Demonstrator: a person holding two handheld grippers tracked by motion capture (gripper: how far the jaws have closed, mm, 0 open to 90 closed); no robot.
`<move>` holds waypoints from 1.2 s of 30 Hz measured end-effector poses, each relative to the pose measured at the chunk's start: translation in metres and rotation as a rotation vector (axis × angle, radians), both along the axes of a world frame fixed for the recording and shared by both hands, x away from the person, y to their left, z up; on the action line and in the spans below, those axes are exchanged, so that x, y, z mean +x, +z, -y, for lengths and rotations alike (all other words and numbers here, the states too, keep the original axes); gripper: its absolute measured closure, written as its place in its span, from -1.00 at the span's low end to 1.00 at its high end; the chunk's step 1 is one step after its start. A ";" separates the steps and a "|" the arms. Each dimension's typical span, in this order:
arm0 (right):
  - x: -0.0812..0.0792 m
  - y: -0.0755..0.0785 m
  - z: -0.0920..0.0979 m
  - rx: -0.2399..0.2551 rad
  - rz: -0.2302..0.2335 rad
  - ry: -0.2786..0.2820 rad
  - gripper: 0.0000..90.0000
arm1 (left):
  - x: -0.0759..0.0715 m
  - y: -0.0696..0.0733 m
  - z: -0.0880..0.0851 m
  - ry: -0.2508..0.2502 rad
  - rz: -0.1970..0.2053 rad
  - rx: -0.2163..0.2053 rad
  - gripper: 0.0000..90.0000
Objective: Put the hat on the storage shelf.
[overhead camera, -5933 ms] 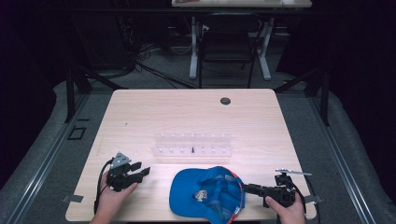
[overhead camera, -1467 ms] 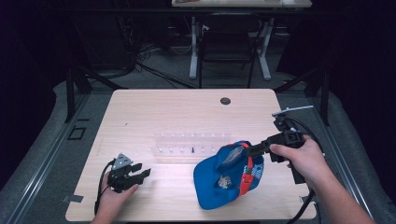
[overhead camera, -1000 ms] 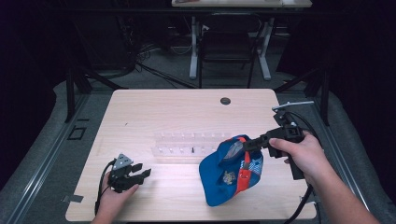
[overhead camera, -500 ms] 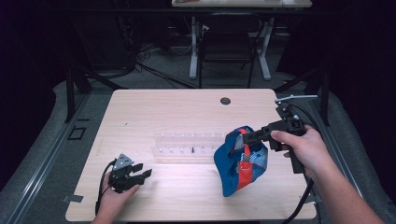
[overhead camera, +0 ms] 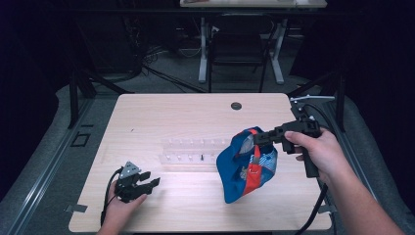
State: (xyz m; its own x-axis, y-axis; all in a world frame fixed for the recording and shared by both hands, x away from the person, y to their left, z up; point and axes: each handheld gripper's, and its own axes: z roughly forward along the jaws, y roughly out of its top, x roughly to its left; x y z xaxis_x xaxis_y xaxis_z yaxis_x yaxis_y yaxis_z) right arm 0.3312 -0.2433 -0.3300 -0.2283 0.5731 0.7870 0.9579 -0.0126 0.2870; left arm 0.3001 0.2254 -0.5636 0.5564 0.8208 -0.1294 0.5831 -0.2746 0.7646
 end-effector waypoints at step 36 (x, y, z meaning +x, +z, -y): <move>0.027 0.033 -0.034 0.109 0.044 0.018 0.74 | -0.001 0.001 0.003 -0.012 0.001 -0.010 0.12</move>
